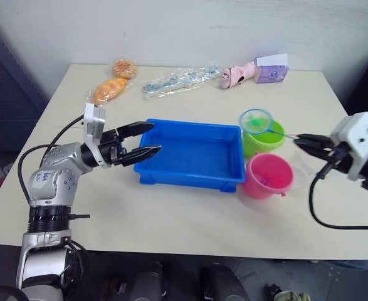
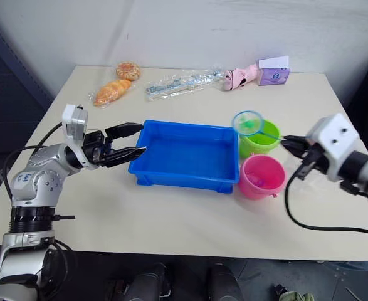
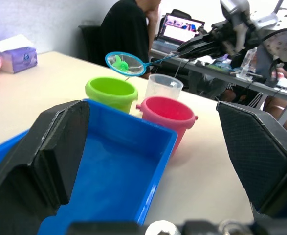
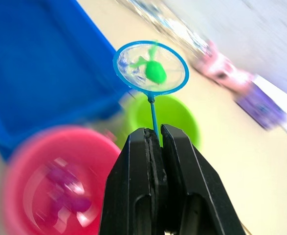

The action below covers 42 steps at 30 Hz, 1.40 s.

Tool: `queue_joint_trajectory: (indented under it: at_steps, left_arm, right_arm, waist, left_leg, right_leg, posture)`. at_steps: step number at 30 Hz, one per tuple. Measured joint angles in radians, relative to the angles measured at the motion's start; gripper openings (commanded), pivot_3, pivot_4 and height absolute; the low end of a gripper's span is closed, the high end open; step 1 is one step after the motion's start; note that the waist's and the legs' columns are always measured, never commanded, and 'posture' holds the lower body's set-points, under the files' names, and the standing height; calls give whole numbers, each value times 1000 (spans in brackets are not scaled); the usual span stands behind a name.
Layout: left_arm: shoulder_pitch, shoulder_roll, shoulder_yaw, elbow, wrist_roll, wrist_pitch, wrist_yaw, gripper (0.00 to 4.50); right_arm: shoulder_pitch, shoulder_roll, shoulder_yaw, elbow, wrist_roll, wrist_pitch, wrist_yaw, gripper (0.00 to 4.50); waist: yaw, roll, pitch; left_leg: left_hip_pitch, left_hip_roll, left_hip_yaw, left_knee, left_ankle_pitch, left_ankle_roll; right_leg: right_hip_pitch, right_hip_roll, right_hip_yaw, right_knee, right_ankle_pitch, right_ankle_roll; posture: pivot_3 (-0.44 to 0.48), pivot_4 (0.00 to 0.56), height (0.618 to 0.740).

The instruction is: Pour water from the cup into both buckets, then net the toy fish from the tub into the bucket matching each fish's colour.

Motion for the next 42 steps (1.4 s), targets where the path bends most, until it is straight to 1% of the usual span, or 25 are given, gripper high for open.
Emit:
queue_joint_trajectory:
  at_steps: [3,6,12,15,19,21,23,26,31,37,42]
  left_arm:
    - [-27,-59,-4,0,-1,-20,18,4463]
    - [-61,-86,-5,0,-1,-33,36,4463]
    - [-82,-111,-35,7,4,-51,39,4463]
    - [-80,-110,-45,7,14,-60,37,4463]
    - [-73,-110,-53,7,19,-65,38,4463]
    - [-69,-110,-54,7,21,-67,39,4463]
    - [-69,-110,-55,7,22,-72,41,4463]
    - [-69,-112,-58,7,24,-82,47,4463]
    - [-67,-121,-63,8,29,-108,48,4463]
    - [-64,-128,-62,13,30,-127,55,4463]
    - [-63,-129,-61,47,32,-145,56,4463]
  right_arm:
    - [-2,-23,22,117,-65,-125,-10,0]
    - [-31,-38,70,204,-109,-223,-11,0]
    - [-88,-56,184,333,-224,-429,-34,0]
    - [-119,-57,236,390,-311,-529,-98,0]
    - [-132,-84,290,444,-440,-666,-194,0]
    - [-132,-134,333,479,-546,-795,-267,0]
    - [-140,-162,361,507,-625,-875,-330,0]
    - [-162,-179,390,555,-749,-966,-472,0]
    - [-176,-207,409,577,-909,-1061,-677,0]
    - [-166,-260,452,625,-1021,-1149,-814,0]
    - [-168,-266,453,661,-1077,-1154,-921,0]
  waist:
    - [-1,0,0]
    - [-5,0,0]
    - [-3,0,0]
    - [-3,0,0]
    - [-3,0,0]
    - [-3,0,0]
    - [-3,0,0]
    - [-4,0,0]
    - [-5,0,0]
    - [-4,0,0]
    - [-4,0,0]
  left_leg:
    - [0,0,0,0,1,-1]
    - [0,1,1,0,1,-1]
    - [1,1,1,0,1,-1]
    - [1,1,1,0,1,-1]
    - [1,1,0,0,1,-2]
    - [1,1,0,0,1,-2]
    - [1,1,0,1,1,-2]
    - [1,1,1,1,1,-2]
    - [1,1,1,0,2,-3]
    - [0,1,1,0,2,-3]
    - [1,1,1,0,2,-3]
  right_leg:
    - [0,1,0,0,0,0]
    - [0,1,0,0,0,0]
    - [0,1,0,0,0,0]
    - [0,1,0,0,0,0]
    - [0,1,0,0,0,0]
    - [0,1,0,0,0,0]
    - [0,1,0,0,0,0]
    - [0,1,0,0,0,0]
    - [0,2,0,0,0,0]
    - [0,2,1,0,0,0]
    - [0,2,1,1,0,0]
  posture:
    - [0,150,740]
    - [0,150,740]
    - [0,150,740]
    - [0,150,740]
    - [0,150,740]
    - [0,150,740]
    - [0,150,740]
    - [0,150,740]
    - [0,150,740]
    - [0,150,740]
    - [0,150,740]
